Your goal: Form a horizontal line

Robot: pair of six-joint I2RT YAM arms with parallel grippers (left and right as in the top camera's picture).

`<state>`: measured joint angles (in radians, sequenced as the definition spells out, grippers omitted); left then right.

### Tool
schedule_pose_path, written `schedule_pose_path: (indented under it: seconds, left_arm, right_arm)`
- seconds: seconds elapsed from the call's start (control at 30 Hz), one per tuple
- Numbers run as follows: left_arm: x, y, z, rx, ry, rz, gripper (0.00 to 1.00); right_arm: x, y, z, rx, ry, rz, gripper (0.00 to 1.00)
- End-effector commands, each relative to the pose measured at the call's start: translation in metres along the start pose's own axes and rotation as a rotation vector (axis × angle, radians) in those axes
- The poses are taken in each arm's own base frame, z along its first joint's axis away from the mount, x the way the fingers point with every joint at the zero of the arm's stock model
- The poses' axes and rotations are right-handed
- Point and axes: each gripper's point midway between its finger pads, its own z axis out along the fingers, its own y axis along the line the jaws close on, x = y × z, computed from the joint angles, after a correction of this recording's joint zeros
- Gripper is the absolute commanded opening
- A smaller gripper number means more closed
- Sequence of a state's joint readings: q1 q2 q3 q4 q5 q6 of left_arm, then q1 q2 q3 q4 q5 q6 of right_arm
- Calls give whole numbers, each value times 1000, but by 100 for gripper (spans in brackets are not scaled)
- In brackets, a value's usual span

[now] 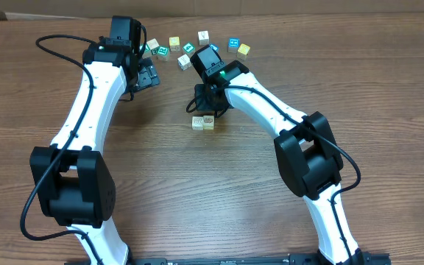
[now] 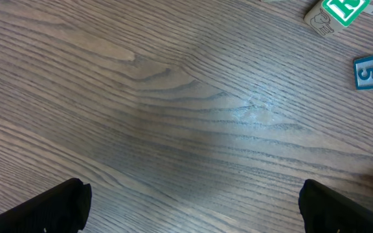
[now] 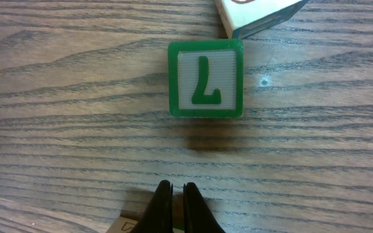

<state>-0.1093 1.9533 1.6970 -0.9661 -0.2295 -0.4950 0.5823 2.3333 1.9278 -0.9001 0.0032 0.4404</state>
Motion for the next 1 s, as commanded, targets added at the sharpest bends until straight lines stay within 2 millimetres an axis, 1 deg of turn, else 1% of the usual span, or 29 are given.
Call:
schedule_pose_path:
  seconds: [0.0, 0.27, 0.43, 0.73, 0.97]
  left_arm:
    - [-6, -2, 0, -7, -14, 1, 100]
    - [-6, -2, 0, -7, -14, 1, 100]
    - [-6, -2, 0, -7, -14, 1, 100]
    - [-6, -2, 0, -7, -14, 1, 100]
    - [-6, -2, 0, -7, -14, 1, 100]
  right_arm:
    - [7, -1, 15, 8, 28, 1, 4]
    - [17, -4, 16, 26, 63, -1, 4]
    - [19, 2, 16, -8, 78, 0, 4]
    - [22, 6, 15, -30, 93, 1, 4]
    - [24, 5, 15, -26, 101, 1, 4]
